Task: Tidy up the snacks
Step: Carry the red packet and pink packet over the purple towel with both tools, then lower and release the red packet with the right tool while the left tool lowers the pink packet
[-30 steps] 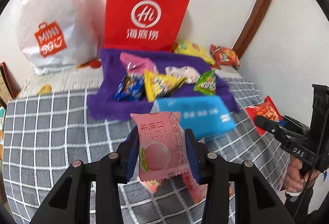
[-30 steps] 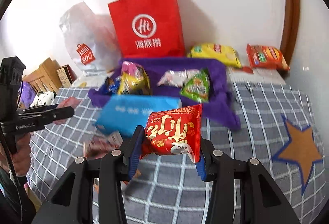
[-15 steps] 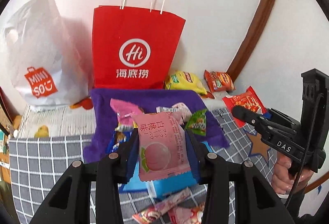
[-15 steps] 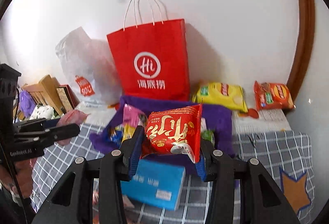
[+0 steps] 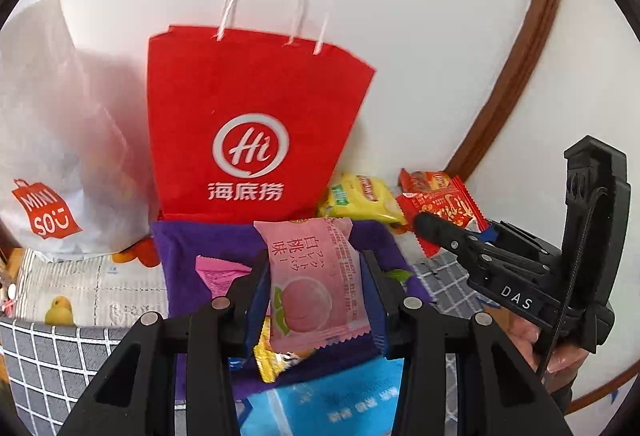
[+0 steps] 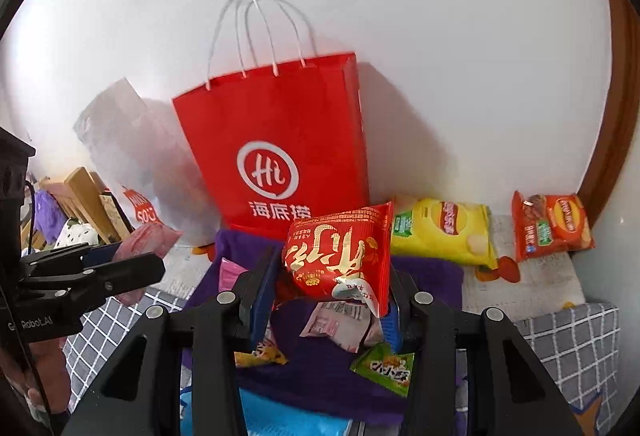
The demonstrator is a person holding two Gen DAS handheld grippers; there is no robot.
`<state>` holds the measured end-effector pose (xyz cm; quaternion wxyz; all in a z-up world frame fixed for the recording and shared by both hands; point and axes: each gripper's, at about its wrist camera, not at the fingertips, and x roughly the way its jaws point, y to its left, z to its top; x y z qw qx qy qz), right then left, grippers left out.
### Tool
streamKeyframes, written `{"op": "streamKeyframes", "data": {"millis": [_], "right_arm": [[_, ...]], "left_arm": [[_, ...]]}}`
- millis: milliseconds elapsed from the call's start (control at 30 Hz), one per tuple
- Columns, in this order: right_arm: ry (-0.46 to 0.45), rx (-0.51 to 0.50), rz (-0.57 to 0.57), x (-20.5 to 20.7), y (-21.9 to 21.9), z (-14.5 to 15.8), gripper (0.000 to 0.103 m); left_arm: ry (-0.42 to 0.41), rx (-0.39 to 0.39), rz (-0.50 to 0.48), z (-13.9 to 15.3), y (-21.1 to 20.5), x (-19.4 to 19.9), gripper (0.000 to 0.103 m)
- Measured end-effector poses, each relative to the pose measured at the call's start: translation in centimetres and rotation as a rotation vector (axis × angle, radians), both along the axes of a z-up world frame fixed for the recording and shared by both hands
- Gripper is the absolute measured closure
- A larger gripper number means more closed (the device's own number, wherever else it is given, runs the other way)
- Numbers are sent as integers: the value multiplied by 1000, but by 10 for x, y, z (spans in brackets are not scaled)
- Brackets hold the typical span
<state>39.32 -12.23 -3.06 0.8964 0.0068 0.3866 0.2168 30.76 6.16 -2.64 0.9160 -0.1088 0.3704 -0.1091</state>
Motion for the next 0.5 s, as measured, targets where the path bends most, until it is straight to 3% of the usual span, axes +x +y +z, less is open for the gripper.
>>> {"op": "streamKeyframes", "data": {"millis": [200,500], "right_arm": [[97,-77,2,22,-3,-44,58],[138,-94,9,30,-14,-65,58]], "left_arm": [[78,3,4,-29,5,19,63],[92,-11,2,-39,8,21,63]]}}
